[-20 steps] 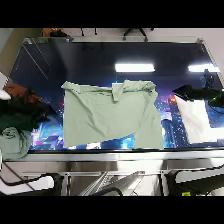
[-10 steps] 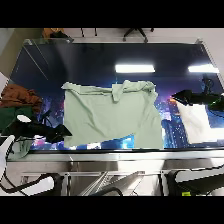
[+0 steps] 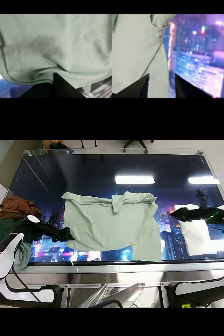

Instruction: Fold the shirts.

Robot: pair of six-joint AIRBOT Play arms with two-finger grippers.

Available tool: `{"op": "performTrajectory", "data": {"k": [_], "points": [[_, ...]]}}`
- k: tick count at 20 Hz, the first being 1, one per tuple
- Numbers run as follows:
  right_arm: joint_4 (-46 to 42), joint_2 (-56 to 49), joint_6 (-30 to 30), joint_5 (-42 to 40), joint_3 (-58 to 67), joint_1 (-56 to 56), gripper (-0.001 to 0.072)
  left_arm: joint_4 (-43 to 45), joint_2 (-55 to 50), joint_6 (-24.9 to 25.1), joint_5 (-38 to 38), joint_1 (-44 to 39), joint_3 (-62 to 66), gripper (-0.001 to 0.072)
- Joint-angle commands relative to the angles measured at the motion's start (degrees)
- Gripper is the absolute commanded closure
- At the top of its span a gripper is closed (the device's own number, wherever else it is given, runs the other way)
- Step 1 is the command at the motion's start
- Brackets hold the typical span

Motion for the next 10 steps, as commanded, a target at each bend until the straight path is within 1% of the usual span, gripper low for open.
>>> {"op": "performTrajectory", "data": {"k": [1, 6, 10], "points": [[-3.8, -3.1, 0.7, -0.5, -0.7, 4.6, 0.0344, 1.5, -3.2, -1.7, -1.5, -0.1, 6.1, 0.0695], [-3.8, -10.1, 0.9, -3.8, -0.7, 10.0, 0.0345, 1.7, -5.5, -1.8, -1.9, -0.1, 8.9, 0.0695], [-3.7, -12.5, 1.8, -1.6, -0.7, 13.4, 0.0349, 1.6, -5.5, -1.7, -3.1, 1.2, 8.9, 0.0696]]}}
